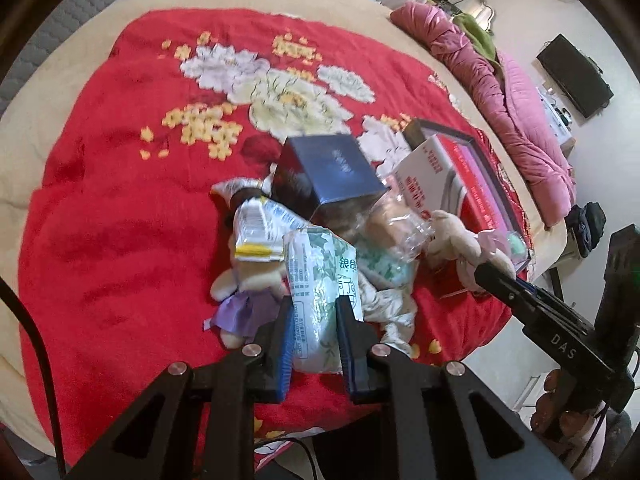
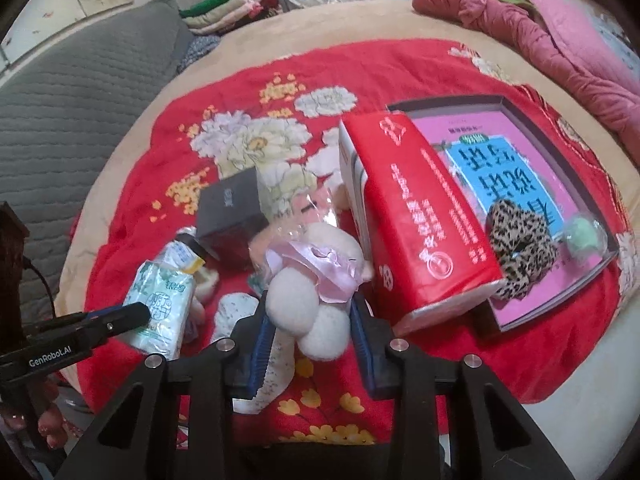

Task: Organize soft objects
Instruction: 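Grasp the tissue pack with the left tool while the right tool grasps the plush bear, then carry the tissue pack and plush bear over the pink book box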

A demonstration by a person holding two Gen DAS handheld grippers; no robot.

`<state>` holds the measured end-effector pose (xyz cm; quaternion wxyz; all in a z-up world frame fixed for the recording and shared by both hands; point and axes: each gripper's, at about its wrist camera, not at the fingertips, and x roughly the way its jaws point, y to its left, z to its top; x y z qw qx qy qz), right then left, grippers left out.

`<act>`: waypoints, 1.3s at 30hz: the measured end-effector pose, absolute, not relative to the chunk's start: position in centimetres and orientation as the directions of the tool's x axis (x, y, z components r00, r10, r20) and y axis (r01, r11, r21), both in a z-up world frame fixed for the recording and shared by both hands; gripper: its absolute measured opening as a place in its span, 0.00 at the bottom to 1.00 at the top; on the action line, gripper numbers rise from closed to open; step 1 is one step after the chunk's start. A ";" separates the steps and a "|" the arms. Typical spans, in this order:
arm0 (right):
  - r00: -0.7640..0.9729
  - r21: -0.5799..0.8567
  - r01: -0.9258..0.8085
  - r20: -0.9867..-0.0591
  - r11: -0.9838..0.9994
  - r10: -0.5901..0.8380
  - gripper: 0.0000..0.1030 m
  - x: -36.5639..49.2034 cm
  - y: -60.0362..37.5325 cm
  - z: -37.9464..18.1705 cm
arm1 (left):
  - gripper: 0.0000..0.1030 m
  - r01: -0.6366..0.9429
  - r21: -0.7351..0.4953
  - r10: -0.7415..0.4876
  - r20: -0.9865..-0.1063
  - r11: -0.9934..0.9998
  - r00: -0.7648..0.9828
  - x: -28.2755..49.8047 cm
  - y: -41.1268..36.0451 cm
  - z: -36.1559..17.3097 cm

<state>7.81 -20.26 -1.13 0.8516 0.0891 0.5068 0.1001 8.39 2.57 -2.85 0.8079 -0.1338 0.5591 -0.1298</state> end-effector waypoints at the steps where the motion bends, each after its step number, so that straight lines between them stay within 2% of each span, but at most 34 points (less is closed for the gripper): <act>1: 0.477 0.251 -0.084 -0.840 0.964 0.260 0.30 7.8 -20.4 -0.8 | 0.19 0.063 -0.362 -0.361 -0.866 0.930 0.347 8.4 2.5 -2.5; 15: 0.593 0.252 -0.137 -0.754 0.958 0.283 0.30 7.1 -21.6 4.3 | 0.19 0.118 -0.358 -0.373 -0.828 0.926 0.419 8.1 0.8 2.3; 19: 0.631 0.249 -0.135 -0.724 0.959 0.277 0.30 6.9 -22.6 6.2 | 0.19 0.134 -0.294 -0.322 -0.836 0.946 0.444 8.0 -0.4 4.2; 24: 0.674 0.244 -0.116 -0.693 0.963 0.257 0.30 6.4 -24.2 8.2 | 0.19 0.171 -0.235 -0.290 -0.824 0.957 0.486 7.8 -2.4 6.6; 39: 0.752 0.248 -0.005 -0.638 0.969 0.167 0.29 5.2 -31.6 10.7 | 0.19 0.272 -0.203 -0.319 -0.805 0.941 0.500 7.9 -9.2 9.5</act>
